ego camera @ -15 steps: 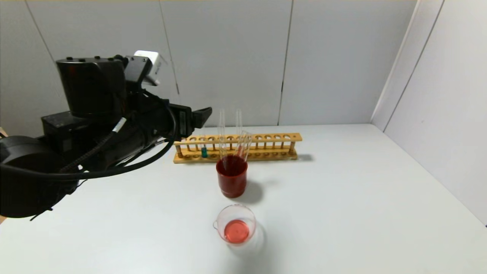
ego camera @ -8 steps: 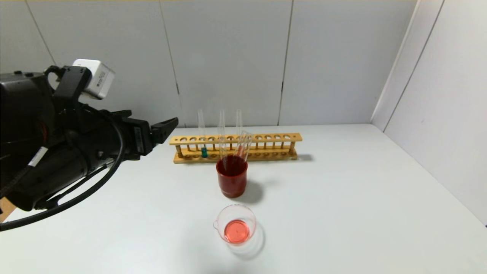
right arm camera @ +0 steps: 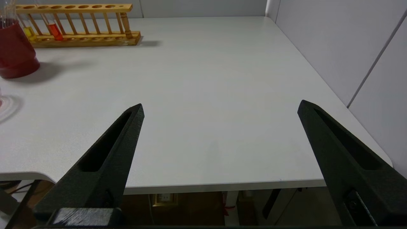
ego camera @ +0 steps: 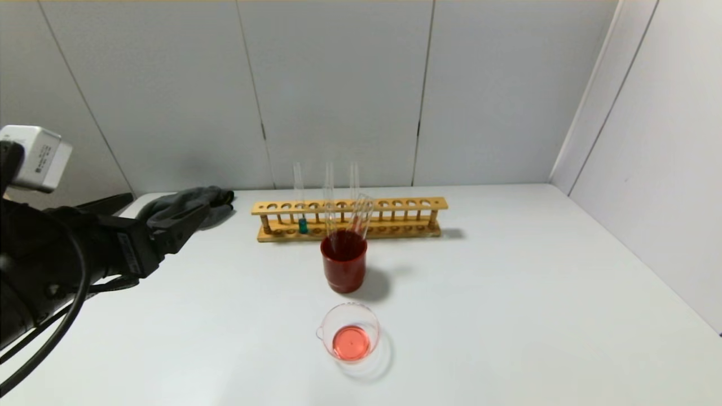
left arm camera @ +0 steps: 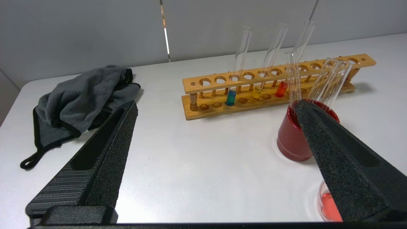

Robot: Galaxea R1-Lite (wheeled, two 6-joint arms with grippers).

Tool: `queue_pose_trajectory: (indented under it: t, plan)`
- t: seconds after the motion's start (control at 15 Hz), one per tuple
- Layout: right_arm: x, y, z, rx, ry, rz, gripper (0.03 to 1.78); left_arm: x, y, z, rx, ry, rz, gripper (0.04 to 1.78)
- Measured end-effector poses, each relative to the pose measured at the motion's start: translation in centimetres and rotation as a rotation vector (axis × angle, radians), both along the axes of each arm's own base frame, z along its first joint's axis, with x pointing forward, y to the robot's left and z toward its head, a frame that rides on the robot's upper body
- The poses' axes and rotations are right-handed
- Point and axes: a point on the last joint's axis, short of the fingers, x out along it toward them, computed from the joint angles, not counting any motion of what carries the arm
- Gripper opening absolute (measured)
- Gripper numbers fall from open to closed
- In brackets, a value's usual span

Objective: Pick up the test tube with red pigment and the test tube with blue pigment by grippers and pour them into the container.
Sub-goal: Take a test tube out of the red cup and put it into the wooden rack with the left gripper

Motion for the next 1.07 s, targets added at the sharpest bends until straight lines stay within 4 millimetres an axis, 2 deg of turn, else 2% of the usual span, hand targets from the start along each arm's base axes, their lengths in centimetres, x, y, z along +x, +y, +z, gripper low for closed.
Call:
queue_pose_trajectory:
  t: [0.27,0.47,0.73,1.07]
  plan:
    - [0.0,0.0,0.0,0.0,0.0,0.0,1.7,-1.2,0.6,-0.2,-0.014,-0.013,0.004,1.75]
    - [0.0,0.0,0.0,0.0,0.0,0.0,1.7,-0.9,0.8,-0.2,-0.008,-0.01,0.003,1.75]
    - [0.0,0.0,0.0,0.0,0.0,0.0,1.7,0.7,0.5,0.1,-0.003,0.006,-0.014,1.75]
    - [0.0,0.0,0.0,0.0,0.0,0.0,1.7,3.9,-0.6,0.3,0.011,0.037,-0.016,1.75]
